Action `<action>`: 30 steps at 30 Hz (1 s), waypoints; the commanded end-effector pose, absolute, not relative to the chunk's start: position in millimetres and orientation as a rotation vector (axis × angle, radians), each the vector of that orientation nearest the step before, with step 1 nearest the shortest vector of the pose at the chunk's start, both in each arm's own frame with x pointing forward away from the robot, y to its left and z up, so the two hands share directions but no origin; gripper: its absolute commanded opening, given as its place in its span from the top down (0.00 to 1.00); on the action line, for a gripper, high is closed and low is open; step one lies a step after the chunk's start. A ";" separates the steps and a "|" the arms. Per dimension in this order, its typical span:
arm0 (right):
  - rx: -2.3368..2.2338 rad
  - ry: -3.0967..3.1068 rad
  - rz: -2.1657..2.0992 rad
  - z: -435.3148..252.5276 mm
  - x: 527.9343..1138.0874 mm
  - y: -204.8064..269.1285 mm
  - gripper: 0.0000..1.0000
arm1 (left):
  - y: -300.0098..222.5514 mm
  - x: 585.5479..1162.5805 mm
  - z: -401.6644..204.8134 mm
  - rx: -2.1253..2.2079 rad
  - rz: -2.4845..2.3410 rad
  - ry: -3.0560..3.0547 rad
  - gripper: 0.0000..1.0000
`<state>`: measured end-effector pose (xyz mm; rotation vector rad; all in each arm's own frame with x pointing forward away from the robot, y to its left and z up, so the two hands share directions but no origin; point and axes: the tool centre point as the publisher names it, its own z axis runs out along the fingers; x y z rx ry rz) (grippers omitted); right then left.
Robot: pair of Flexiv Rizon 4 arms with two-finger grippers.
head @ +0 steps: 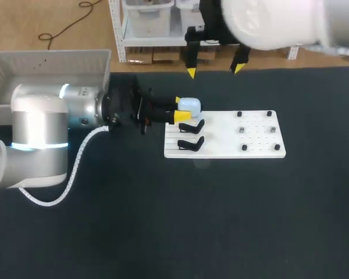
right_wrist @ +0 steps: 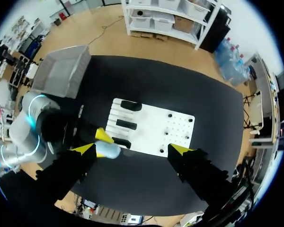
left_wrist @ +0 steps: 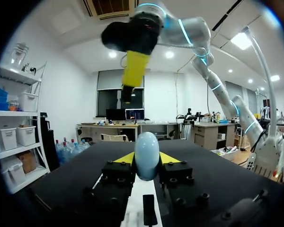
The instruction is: Pick up each earbud case from the left stands, insert the matching earbuds, close the lid, and place the case in the box.
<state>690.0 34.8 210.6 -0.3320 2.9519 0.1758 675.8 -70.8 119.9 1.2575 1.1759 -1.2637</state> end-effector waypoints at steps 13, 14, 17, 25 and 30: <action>-0.391 2.596 0.302 216.7 619.7 11.4 0.00 | 6.9 671.5 191.5 0.964 -1.011 1.474 1.00; -0.391 2.596 0.302 216.7 619.7 11.4 0.00 | 15.1 675.5 193.0 0.961 -0.971 1.487 1.00; -0.391 2.596 0.302 216.7 619.7 11.4 0.00 | 53.4 696.4 196.0 0.867 -0.847 1.549 1.00; -0.391 2.596 0.302 216.7 619.7 11.4 0.00 | 146.8 766.5 192.3 0.606 -0.627 1.659 1.00; -0.391 2.596 0.302 216.7 619.7 11.4 0.00 | 192.8 806.5 168.9 0.570 -0.493 1.761 1.00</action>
